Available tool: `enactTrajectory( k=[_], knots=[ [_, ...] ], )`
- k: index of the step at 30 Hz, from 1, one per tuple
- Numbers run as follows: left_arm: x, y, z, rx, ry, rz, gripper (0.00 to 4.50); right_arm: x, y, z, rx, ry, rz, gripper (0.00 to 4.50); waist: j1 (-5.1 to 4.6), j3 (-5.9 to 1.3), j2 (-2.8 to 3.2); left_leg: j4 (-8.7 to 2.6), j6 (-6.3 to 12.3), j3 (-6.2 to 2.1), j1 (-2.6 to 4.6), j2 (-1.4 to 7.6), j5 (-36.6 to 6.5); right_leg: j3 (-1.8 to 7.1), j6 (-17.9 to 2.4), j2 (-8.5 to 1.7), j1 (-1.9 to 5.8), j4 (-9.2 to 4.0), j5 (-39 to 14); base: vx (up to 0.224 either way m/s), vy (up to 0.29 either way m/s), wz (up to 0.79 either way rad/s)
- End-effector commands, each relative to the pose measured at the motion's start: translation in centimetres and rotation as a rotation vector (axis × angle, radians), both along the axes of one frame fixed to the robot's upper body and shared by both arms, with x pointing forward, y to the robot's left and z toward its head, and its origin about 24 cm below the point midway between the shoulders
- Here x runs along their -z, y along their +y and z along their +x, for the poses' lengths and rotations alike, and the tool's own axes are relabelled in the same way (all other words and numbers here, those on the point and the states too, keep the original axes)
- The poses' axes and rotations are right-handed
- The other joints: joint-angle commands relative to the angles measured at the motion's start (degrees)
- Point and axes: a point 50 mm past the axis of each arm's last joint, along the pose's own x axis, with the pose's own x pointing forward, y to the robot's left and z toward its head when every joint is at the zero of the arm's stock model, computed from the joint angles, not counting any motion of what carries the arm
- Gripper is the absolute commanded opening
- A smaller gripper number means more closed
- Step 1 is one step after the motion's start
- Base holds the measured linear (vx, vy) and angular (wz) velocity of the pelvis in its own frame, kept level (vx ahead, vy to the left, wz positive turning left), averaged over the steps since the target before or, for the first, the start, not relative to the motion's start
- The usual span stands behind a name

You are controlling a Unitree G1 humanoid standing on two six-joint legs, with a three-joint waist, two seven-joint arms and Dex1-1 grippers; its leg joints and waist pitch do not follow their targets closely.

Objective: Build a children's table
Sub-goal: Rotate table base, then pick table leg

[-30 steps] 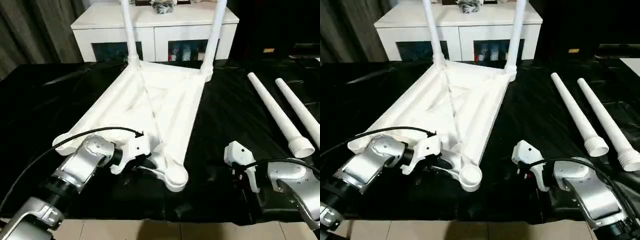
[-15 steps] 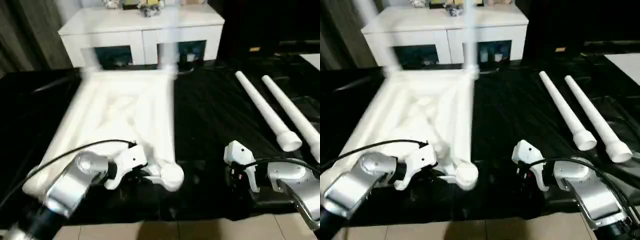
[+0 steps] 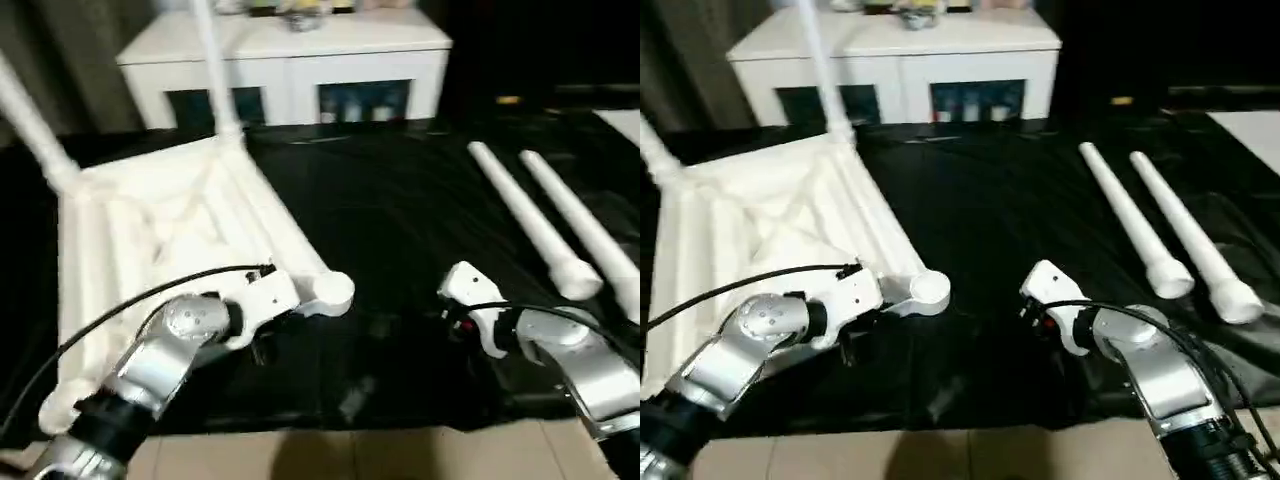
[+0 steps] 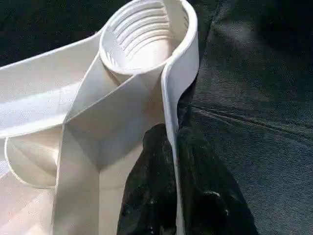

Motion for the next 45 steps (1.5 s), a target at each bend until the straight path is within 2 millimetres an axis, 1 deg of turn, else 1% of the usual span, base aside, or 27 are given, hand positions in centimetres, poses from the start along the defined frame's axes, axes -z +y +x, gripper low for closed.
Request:
enactTrajectory(
  k=[1, 3, 5, 6, 8, 9, 11, 12, 14, 16, 18, 19, 20, 21, 22, 23, 24, 25, 26, 28, 29, 30, 34, 35, 38, 43, 45],
  knots=[
    [-0.9, 0.0, 1.0, -0.04, -0.077, -0.028, 0.53, -0.1, -0.2, 0.5, 0.034, -0.015, -0.02, 3.85, 0.28, -3.08, -0.84, -4.45, 1.96, -0.29, 0.57, 1.29, -19.9, 1.32, -10.9, -1.76, 1.85, -4.74, -20.8, 0.0, 0.0, 0.0],
    [-1.7, -0.5, 1.4, -0.088, -0.064, -0.13, 0.67, -0.3, -0.2, 1.1, 0.111, -0.03, -0.001, 3.85, 0.51, -3.24, -0.83, -4.37, 2.22, -0.35, 0.09, 1.27, -17.4, 1.42, -11.3, -1.96, 2.48, -4.28, -18.8, 0.0, 0.0, 0.0],
    [-1.9, -0.7, 1.4, -0.094, -0.056, -0.168, 0.91, -0.4, -0.3, 1.4, 0.142, -0.04, 0.003, 3.85, 0.83, -3.34, -0.6, -4.12, 2.41, -0.19, 0.25, 1.35, -16.4, 1.51, -12.4, -2.04, 2.25, -4.18, -17.6, 0.0, 0.0, 0.0],
    [-2.2, -0.8, 1.3, -0.112, -0.034, -0.214, 1.06, -0.6, -0.4, 1.7, 0.179, -0.054, 0.001, 3.85, 0.79, -3.52, -0.63, -4.12, 2.51, -0.3, -0.16, 1.26, -14.9, 1.37, -12.7, -2.06, 2.75, -3.78, -16.2, 0.0, 0.0, 0.0],
    [-2.4, -0.8, 1.4, -0.135, -0.044, -0.238, 1.15, -0.7, -0.6, 2.0, 0.21, -0.067, 0.001, 3.85, 0.92, -3.59, -0.74, -3.92, 2.94, -0.18, -0.05, 1.32, -13.3, 1.41, -12.7, -1.95, 2.6, -3.74, -14.4, 0.0, 0.0, 0.0],
    [-2.5, -0.8, 1.4, -0.142, -0.049, -0.242, 1.36, -0.7, -0.6, 2.1, 0.216, -0.069, 0.001, 3.85, 1.01, -3.66, -0.61, -3.86, 3.29, -0.17, -0.1, 1.3, -12.4, 1.39, -12.9, -1.87, 2.73, -3.55, -13.2, 0.0, 0.0, 0.0],
    [-2.9, -0.6, 1.7, -0.191, -0.07, -0.276, 1.36, -0.9, -0.8, 2.4, 0.25, -0.076, 0.003, 3.85, 1.1, -3.85, -0.56, -3.62, 3.68, -0.13, -0.08, 1.29, -10.5, 1.31, -13.6, -1.76, 2.84, -3.27, -10.1, 0.0, 0.0, 0.0],
    [-3.8, -0.2, 2.3, -0.306, -0.093, -0.362, 1.5, -1.2, -1.3, 3.1, 0.318, -0.091, 0.015, 3.85, 1.15, -3.92, -0.71, -3.48, 3.9, -0.02, -0.09, 1.28, -9.3, 1.33, -14.4, -1.75, 2.9, -2.97, -8.0, 0.0, 0.0, 0.0],
    [-4.5, 0.4, 2.8, -0.45, -0.131, -0.439, 1.5, -1.5, -1.4, 3.7, 0.387, -0.112, 0.03, 3.85, 1.11, -4.03, -0.67, -3.3, 4.2, 0.02, -0.13, 1.24, -7.8, 1.26, -15.7, -1.65, 3.09, -2.72, -5.5, 0.0, 0.0, 0.0],
    [-4.3, 1.0, 2.9, -0.565, -0.148, -0.46, 1.5, -1.7, -1.6, 4.1, 0.454, -0.144, 0.028, 3.85, 1.38, -3.96, -0.7, -3.27, 5.05, 0.02, -0.25, 1.22, -7.4, 1.17, -15.5, -1.67, 3.11, -2.88, -5.7, 0.0, 0.0, 0.0],
    [-3.7, 1.6, 2.8, -0.688, -0.157, -0.463, 1.5, -2.0, -2.3, 4.9, 0.577, -0.171, 0.041, 3.85, 1.21, -3.83, -0.61, -3.31, 4.48, 0.09, -0.07, 1.11, -8.8, 1.09, -14.5, -1.54, 2.91, -3.18, -9.0, 0.0, 0.0, 0.0],
    [-3.5, 1.7, 2.5, -0.706, -0.165, -0.465, 1.57, -2.2, -2.9, 5.4, 0.648, -0.176, 0.049, 4.02, 1.06, -3.76, -0.6, -3.38, 4.29, 0.1, -0.14, 1.05, -9.4, 1.07, -14.2, -1.54, 2.91, -3.32, -10.1, 0.0, 0.0, 0.0],
    [-3.5, 1.7, 2.5, -0.706, -0.165, -0.465, 1.59, -2.2, -2.9, 5.4, 0.648, -0.176, 0.049, 4.13, 1.08, -3.74, -0.62, -3.48, 3.73, 0.04, -0.01, 1.06, -10.3, 0.97, -13.6, -1.51, 2.82, -3.62, -12.3, 0.0, 0.0, 0.0],
    [-3.6, 1.3, 1.6, -0.636, -0.181, -0.483, 1.59, -2.5, -4.5, 6.2, 0.749, -0.155, 0.045, 4.19, 1.06, -3.75, -0.92, -3.5, 3.5, 0.04, 0.08, 1.14, -10.8, 1.02, -13.4, -1.57, 2.71, -3.68, -13.3, 0.0, 0.0, 0.0],
    [-3.6, 1.1, 1.3, -0.608, -0.179, -0.49, 1.59, -2.7, -5.0, 6.4, 0.775, -0.152, 0.037, 4.23, 0.93, -3.68, -0.7, -3.66, 3.1, -0.04, -0.12, 1.19, -11.2, 0.99, -13.0, -1.55, 2.79, -3.68, -14.1, 0.0, 0.0, 0.0],
    [-3.8, 0.6, 0.8, -0.552, -0.169, -0.506, 1.59, -2.9, -5.8, 6.7, 0.811, -0.143, 0.018, 4.23, 1.13, -3.84, -0.98, -3.51, 2.76, -0.03, 0.31, 1.28, -11.7, 1.03, -13.1, -1.65, 2.49, -3.49, -14.3, 0.0, 0.0, 0.0],
    [-4.3, -0.2, 0.0, -0.45, -0.158, -0.524, 1.59, -3.1, -7.0, 7.2, 0.848, -0.126, -0.031, 4.43, 1.19, -3.62, -1.23, -3.52, 2.68, 0.18, 0.21, 1.19, -12.0, 1.06, -12.7, -1.51, 2.44, -3.69, -15.0, 0.0, 0.0, 0.0],
    [-4.3, -0.2, 0.0, -0.446, -0.156, -0.524, 1.59, -3.2, -7.0, 7.2, 0.85, -0.126, -0.033, 4.43, 1.38, -3.72, -1.03, -3.53, 2.53, 0.15, 0.45, 1.26, -12.1, 1.05, -12.9, -1.6, 2.29, -3.63, -14.9, 0.0, 0.0, 0.0],
    [-4.4, -0.8, -0.5, -0.374, -0.115, -0.521, 1.59, -3.4, -7.8, 7.5, 0.871, -0.124, -0.064, 4.43, 1.46, -3.66, -1.35, -3.42, 2.43, 0.31, 0.48, 1.24, -12.2, 1.11, -13.1, -1.56, 2.12, -3.57, -14.6, 0.0, 0.0, 0.0],
    [-4.7, -1.8, -1.5, -0.222, -0.035, -0.488, 1.59, -4.3, -9.8, 8.2, 0.917, -0.118, -0.132, 4.43, 1.54, -3.65, -1.28, -3.43, 2.4, 0.3, 0.18, 1.13, -11.4, 1.04, -13.5, -1.67, 2.39, -3.2, -13.8, 0.0, 0.0, 0.0],
    [-4.7, -1.8, -1.5, -0.222, -0.035, -0.488, 1.59, -4.3, -9.8, 8.2, 0.917, -0.118, -0.132, 4.43, 1.49, -3.59, -1.32, -3.38, 2.52, 0.35, 0.15, 1.08, -11.2, 1.03, -13.8, -1.59, 2.34, -3.22, -13.4, 0.0, 0.0, 0.0],
    [-5.1, -2.1, -2.0, -0.156, -0.003, -0.483, 1.59, -4.7, -10.8, 8.5, 0.952, -0.108, -0.145, 4.43, 1.54, -3.59, -1.34, -3.19, 2.66, 0.53, 0.17, 1.03, -10.7, 1.13, -14.1, -1.63, 2.4, -3.12, -12.3, 0.0, 0.0, 0.0],
    [-5.5, -2.4, -2.6, -0.087, 0.034, -0.469, 1.59, -5.1, -11.6, 8.7, 0.968, -0.09, -0.166, 4.43, 1.26, -3.72, -1.25, -2.93, 3.58, 0.55, -0.19, 0.85, -9.0, 0.97, -15.1, -1.51, 2.77, -2.76, -10.0, 0.0, 0.0, 0.0],
    [-5.7, -2.4, -2.7, -0.065, 0.046, -0.459, 1.59, -5.2, -12.1, 8.7, 0.975, -0.087, -0.19, 4.43, 1.12, -3.75, -1.39, -2.93, 3.75, 0.54, -0.31, 0.93, -8.8, 0.92, -15.7, -1.56, 2.84, -2.65, -9.5, 0.0, 0.0, 0.0],
    [-6.0, -2.3, -3.1, -0.028, 0.065, -0.443, 1.59, -5.3, -12.8, 8.6, 0.984, -0.076, -0.222, 4.43, 1.15, -3.78, -1.43, -2.66, 4.4, 0.72, -0.29, 0.89, -8.2, 0.9, -16.5, -1.45, 2.85, -2.51, -8.7, 0.0, 0.0, 0.0],
    [-6.3, -2.2, -3.8, 0.028, 0.119, -0.403, 1.59, -4.1, -13.6, 7.7, 0.97, 0.056, -0.256, 4.43, 1.3, -3.48, -1.63, -2.68, 4.51, 0.91, -0.17, 1.14, -10.6, 0.79, -16.7, -1.32, 2.56, -2.69, -11.6, 0.0, 0.0, 0.0],
    [-6.4, -2.2, -3.9, 0.028, 0.123, -0.397, 1.59, -3.7, -13.9, 7.3, 0.967, 0.093, -0.274, 4.43, 1.34, -3.45, -1.64, -2.64, 3.94, 0.89, -0.21, 1.15, -11.0, 0.77, -16.6, -1.33, 2.52, -2.61, -12.7, 0.0, 0.0, 0.0]
  ],
)
